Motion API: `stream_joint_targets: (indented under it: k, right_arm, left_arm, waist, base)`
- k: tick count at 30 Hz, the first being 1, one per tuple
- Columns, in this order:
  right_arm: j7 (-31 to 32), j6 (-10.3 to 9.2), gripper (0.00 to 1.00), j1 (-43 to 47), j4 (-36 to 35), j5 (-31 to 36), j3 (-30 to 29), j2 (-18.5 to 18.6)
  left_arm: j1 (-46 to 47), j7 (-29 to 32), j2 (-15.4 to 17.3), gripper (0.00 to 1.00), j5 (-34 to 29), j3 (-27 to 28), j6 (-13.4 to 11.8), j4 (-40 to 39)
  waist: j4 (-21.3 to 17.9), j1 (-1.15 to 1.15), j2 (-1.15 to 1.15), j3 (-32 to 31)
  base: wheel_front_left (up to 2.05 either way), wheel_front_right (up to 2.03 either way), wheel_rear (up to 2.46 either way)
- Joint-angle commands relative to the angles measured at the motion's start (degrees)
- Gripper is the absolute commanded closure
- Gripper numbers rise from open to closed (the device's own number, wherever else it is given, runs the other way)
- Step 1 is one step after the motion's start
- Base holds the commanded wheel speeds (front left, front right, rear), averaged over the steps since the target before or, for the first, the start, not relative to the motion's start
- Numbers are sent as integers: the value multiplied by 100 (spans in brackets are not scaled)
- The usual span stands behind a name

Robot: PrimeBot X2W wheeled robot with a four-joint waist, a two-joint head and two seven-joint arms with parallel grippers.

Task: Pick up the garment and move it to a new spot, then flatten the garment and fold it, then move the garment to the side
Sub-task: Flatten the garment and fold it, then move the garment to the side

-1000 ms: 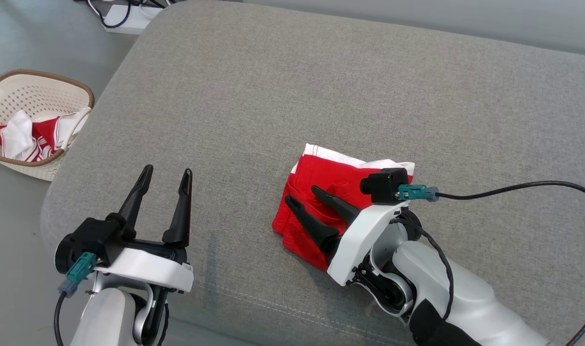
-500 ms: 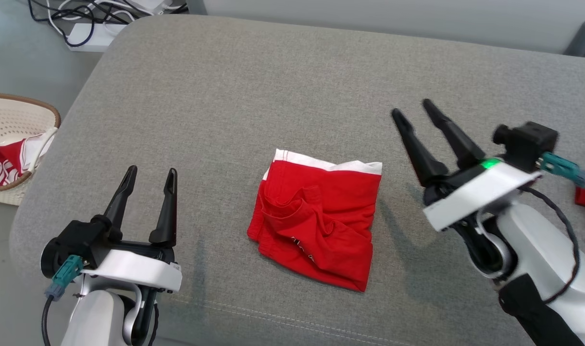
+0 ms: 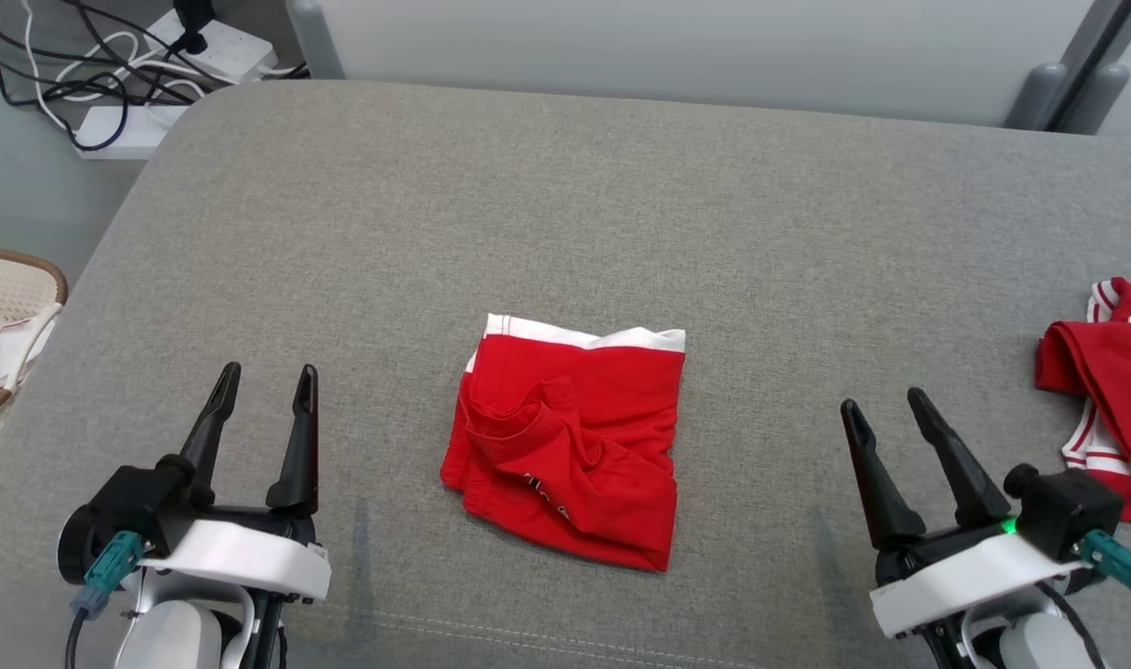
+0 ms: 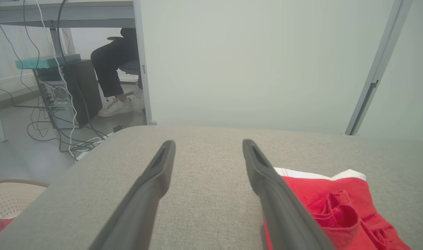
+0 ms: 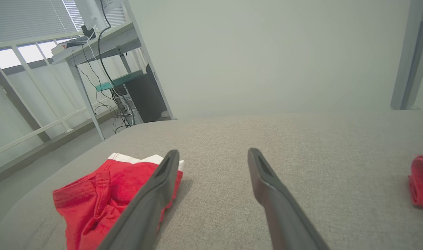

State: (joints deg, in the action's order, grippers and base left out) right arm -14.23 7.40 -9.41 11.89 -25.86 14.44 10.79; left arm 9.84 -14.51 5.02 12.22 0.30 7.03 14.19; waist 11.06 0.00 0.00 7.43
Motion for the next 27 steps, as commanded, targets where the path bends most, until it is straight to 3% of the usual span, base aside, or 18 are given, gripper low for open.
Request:
stream_joint_targets:
  k: [1,18,27]
  right_arm:
    - [-76,9,0,113,-194,134,23,-63]
    - [-71,9,0,218,-255,360,-99,-271]
    - [193,9,0,-526,695,119,356,-257]
  left_arm:
    - [28,-49,149,0,-41,235,16,-151]
    - [41,-49,149,0,-68,238,19,-150]
    - [213,-49,69,0,-65,85,22,-141]
  waist:
    - [-93,0,0,-50]
    - [-174,0,0,-6]
    - [90,0,0,178]
  base:
    - [0,0,0]
    - [0,0,0]
    - [0,0,0]
